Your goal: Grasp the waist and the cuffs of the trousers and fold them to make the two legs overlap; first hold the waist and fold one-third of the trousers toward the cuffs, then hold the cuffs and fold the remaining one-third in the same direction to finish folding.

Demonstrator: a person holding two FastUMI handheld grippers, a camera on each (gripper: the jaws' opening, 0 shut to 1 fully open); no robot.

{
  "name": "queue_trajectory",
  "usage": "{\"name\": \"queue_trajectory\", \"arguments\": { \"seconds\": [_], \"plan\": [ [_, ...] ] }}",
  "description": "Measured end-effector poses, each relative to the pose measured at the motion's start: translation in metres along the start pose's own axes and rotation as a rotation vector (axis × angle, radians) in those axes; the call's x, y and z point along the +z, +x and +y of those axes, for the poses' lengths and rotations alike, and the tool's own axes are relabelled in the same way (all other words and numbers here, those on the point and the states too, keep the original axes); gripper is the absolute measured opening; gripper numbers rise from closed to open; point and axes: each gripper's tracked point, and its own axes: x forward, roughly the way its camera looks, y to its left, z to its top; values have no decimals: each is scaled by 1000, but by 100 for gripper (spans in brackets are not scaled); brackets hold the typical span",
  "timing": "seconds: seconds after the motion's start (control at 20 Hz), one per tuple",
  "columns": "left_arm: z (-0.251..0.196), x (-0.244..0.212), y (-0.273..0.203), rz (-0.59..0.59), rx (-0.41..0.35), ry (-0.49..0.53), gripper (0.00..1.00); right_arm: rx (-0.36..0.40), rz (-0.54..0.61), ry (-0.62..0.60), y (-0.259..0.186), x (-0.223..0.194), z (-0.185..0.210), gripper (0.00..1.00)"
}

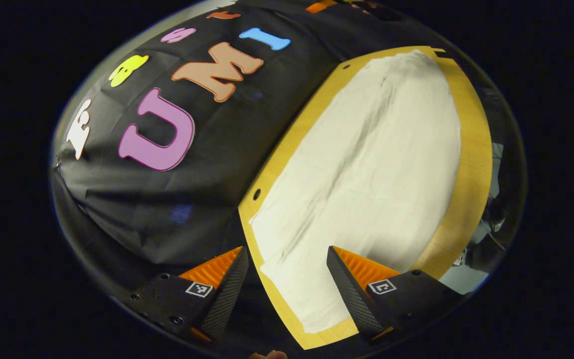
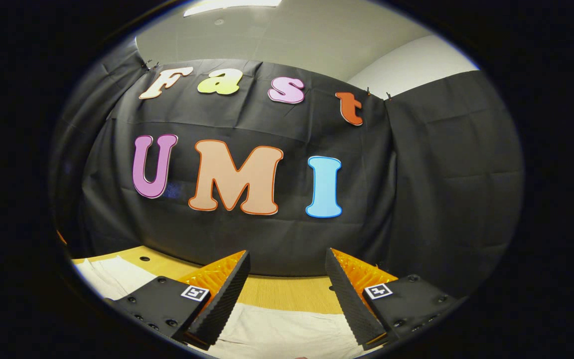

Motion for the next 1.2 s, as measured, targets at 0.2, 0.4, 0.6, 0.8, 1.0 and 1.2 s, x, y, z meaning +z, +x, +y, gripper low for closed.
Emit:
{"name": "queue_trajectory", "arguments": {
  "seconds": [0.2,0.4,0.6,0.8,1.0,1.2],
  "plan": [
    [-28,-22,3,60,-111,127,97,7,9,-5,1,-4,0,98],
    [-58,-43,-8,94,-228,208,97,9,14,-11,3,-7,0,97],
    [-78,-62,-12,145,-307,252,97,9,17,-15,3,-10,1,97],
    [-86,-77,-11,177,-349,321,97,0,20,-25,2,-11,-4,97],
    [-85,-75,-1,161,-341,366,93,-23,22,-35,-3,-11,-13,97],
    [-76,-70,16,147,-310,389,93,-49,30,-33,-9,-15,-22,97]
  ]
}}
